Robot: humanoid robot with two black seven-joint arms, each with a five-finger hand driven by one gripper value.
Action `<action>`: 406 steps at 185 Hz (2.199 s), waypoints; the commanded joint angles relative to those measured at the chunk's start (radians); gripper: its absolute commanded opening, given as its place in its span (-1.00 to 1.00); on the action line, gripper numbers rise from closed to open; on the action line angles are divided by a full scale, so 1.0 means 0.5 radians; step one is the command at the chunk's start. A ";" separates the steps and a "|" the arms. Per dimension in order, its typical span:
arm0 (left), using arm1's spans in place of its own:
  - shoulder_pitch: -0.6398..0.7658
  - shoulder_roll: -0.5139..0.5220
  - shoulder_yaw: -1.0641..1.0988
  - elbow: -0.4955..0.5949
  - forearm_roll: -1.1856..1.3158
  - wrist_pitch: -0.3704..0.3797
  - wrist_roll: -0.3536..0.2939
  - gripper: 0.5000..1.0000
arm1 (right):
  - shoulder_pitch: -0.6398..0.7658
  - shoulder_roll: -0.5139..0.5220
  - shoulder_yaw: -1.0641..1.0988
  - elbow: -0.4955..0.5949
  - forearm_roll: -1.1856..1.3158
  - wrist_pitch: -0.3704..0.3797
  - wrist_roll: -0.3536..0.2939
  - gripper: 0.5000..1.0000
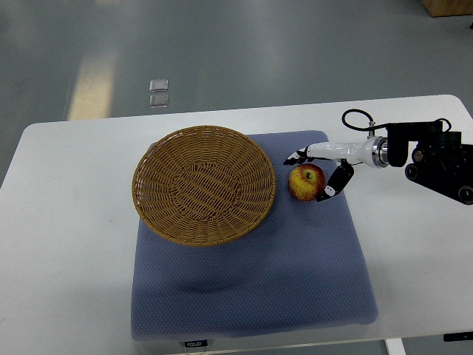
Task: Place red apple in basket with right hand
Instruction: 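Lower the right hand around the apple and close its fingers, then lift the apple with the right hand and carry it over the basket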
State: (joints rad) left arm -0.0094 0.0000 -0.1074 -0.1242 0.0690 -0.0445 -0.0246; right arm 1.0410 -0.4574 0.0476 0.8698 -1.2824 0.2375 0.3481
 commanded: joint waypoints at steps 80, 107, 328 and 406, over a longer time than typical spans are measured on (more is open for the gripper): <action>-0.003 0.000 0.000 0.000 0.000 0.000 0.000 1.00 | 0.023 0.028 -0.009 0.003 -0.052 0.022 0.025 -0.03; 0.000 0.000 0.000 0.000 0.000 0.000 0.000 1.00 | 0.026 0.025 -0.009 0.003 -0.055 0.022 0.025 -0.09; -0.003 0.000 0.000 0.000 0.000 0.000 0.000 1.00 | 0.593 0.231 0.028 0.003 -0.009 0.004 0.003 -0.07; -0.003 0.000 0.000 -0.003 0.000 0.000 0.000 1.00 | 0.458 0.577 0.018 -0.092 -0.018 -0.042 -0.003 -0.05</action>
State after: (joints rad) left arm -0.0105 0.0000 -0.1074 -0.1244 0.0690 -0.0445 -0.0246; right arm 1.2878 -0.1919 0.0574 0.8406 -1.2905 0.2182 0.3469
